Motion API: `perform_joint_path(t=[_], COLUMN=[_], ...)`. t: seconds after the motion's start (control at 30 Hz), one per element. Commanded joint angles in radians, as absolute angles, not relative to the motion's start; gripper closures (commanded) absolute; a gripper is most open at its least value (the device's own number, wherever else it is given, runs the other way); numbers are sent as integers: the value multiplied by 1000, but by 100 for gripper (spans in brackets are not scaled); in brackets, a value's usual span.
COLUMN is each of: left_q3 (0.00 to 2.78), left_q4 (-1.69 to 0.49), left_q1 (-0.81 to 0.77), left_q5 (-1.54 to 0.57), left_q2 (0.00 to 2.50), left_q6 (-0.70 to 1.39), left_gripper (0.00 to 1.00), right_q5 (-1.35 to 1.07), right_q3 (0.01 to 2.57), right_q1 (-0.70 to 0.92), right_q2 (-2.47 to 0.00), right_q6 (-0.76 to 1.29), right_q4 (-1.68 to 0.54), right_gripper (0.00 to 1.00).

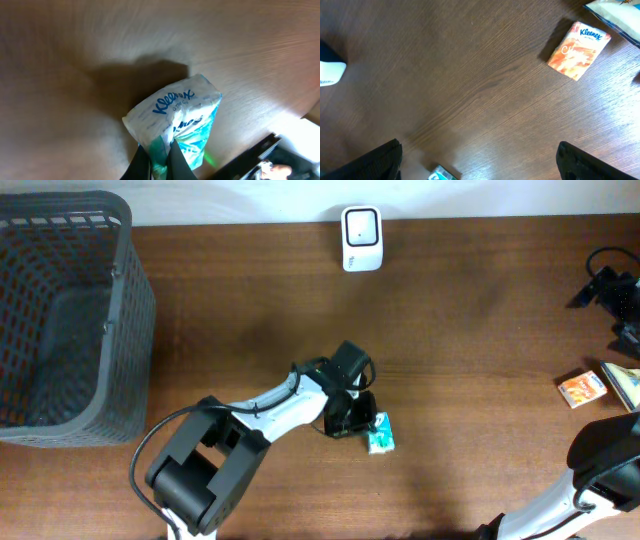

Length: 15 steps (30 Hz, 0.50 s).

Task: Scan the item barcode

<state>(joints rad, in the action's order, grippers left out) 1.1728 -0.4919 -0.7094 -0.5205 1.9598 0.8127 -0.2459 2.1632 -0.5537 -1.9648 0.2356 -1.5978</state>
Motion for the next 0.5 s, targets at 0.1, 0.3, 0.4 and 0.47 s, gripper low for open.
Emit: perform_joint_path(t=[0.1, 0.3, 0.4, 0.47], left_q3=[1386, 1397, 1396, 1396], left_q4=[-471, -290, -255, -247], left_q1=[-590, -501, -481, -482], left_q5=[-316, -115, -115, -116], left_q2=[1977, 1985, 2011, 2043], left_q6=[263, 204, 208, 213], left_gripper=[100, 96, 97, 97], right_q5=[-251, -251, -251, -251], right_q3=[2167, 2167, 2167, 2167], right_q1=[-555, -555, -555, -555], right_q2=[-1971, -1971, -1971, -1971], right_q6=[236, 236, 236, 236], right_q4=[-1600, -1600, -1600, -1600], right_gripper=[2, 2, 1, 2])
